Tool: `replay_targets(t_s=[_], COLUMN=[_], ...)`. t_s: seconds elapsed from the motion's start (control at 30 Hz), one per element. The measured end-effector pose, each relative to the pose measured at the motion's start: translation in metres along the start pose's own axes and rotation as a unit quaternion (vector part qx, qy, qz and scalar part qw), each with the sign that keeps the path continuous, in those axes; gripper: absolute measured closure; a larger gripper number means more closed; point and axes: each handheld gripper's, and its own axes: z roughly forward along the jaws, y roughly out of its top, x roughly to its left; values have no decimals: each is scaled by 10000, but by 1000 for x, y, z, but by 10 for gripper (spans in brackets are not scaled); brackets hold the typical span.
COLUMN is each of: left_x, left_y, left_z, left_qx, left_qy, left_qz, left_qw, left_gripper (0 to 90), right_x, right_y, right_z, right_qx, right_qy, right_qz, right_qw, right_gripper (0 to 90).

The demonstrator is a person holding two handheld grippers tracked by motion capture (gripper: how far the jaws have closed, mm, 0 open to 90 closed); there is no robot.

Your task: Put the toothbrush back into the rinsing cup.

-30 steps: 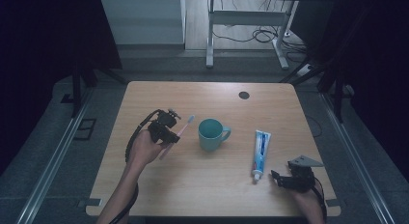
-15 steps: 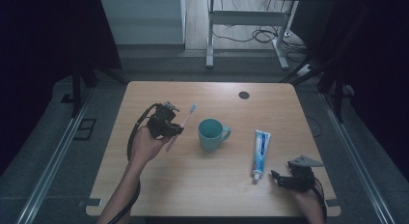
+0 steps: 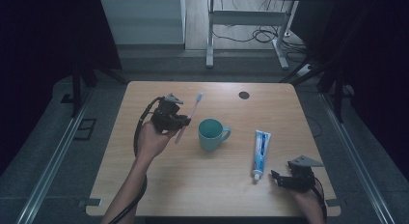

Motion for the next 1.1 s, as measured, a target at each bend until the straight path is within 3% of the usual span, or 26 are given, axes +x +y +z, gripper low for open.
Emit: replay_targets(t_s=[0.07,0.23,0.47,0.8,1.1], left_x=[-3,-8,-17,-22,-26], left_y=[6,14,27,33,32], left_z=[-2,-3,3,22,39], left_qx=[-184,-383,-780,-1062,-1153], left_qy=[-34,-31,-34,-46,-20], left_qz=[28,93,118,110,119], left_qw=[9998,9992,9969,9943,9933], left_gripper=[793,793,792,792,792], right_x=[0,0,0,0,0], right_y=[0,0,0,0,0], right_z=[0,0,0,0,0], right_qx=[-2,6,0,5,13], right_qy=[0,1,6,13,11], right_qz=[-4,8,6,9,-14], right_qw=[10000,10000,10000,10000,10000], right_gripper=[182,182,181,175,173])
